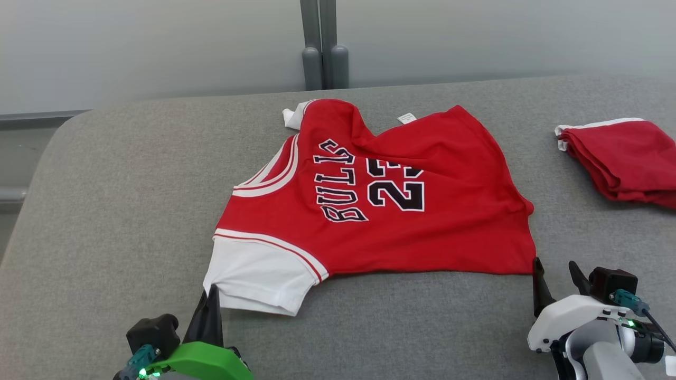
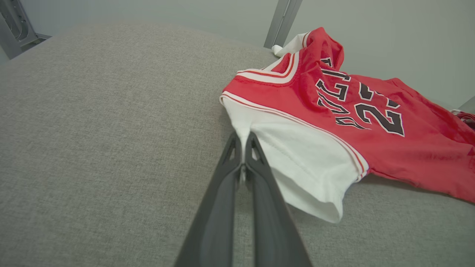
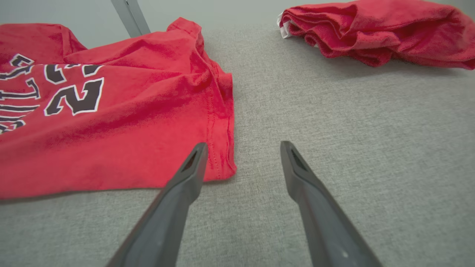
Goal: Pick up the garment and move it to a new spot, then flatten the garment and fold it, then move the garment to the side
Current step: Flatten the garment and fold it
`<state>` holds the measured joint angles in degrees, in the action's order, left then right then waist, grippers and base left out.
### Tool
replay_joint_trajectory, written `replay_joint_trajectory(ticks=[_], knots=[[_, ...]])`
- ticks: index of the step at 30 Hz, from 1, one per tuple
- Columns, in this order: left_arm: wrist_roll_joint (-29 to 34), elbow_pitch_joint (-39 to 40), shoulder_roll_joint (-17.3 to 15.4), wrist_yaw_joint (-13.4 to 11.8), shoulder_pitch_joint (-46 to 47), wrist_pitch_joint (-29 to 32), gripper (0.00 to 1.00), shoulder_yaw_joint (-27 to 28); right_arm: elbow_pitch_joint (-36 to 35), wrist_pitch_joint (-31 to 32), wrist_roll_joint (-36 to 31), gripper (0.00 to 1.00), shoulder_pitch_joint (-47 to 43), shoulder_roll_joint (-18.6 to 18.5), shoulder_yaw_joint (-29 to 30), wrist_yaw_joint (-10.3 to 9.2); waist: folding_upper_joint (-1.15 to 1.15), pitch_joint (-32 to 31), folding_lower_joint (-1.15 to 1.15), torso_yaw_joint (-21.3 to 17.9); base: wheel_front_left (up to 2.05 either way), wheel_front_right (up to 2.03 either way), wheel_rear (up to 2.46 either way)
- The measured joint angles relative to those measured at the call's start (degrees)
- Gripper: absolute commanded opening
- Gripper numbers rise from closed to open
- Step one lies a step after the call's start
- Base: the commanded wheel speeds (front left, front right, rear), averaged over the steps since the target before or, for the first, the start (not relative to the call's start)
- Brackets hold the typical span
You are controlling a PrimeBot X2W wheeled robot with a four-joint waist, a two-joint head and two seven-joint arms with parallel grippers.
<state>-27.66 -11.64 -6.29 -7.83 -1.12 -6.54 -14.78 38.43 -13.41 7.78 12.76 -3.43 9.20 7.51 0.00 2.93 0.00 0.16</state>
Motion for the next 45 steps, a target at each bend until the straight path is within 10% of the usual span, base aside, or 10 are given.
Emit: replay_joint_trajectory(ticks=[12, 14, 18, 29, 45], knots=[[0.0, 2.6, -0.1, -0.8, -0.6, 0.4, 0.0, -0.4, 12.1, 2.6, -0.3, 0.98, 6.5, -0.9, -3.1, -0.01, 0.0, 1.1, 0.0, 2.6, 0.0, 0.0, 0.0], [0.0, 2.8, -0.1, -0.9, -0.6, 0.3, 0.0, -0.4, 13.0, 2.9, 0.0, 0.49, 7.0, -1.2, -4.3, -0.01, 0.0, 1.1, 0.0, 2.6, 0.0, 0.0, 0.0], [-0.2, 3.0, -0.3, -1.0, -0.6, 0.2, 0.0, -0.4, 14.2, 3.8, 0.5, 0.0, 7.7, -1.3, -6.7, -0.01, 0.0, 1.1, 0.0, 2.4, 0.0, 0.0, 0.0], [-1.0, 3.8, -0.6, 0.1, 0.3, -2.0, 0.0, 0.1, 6.7, 1.7, 8.8, 0.0, 8.8, -1.6, -10.6, 0.02, 0.0, -0.1, 0.0, 0.3, 0.0, 0.0, 0.0], [-3.4, 22.2, -4.4, 1.4, 6.6, -2.2, 0.0, 4.6, -30.4, 10.5, 26.5, 0.0, 1.5, -8.7, -8.3, 0.02, 0.0, -5.0, 0.0, -3.8, 0.0, 0.0, 0.0]])
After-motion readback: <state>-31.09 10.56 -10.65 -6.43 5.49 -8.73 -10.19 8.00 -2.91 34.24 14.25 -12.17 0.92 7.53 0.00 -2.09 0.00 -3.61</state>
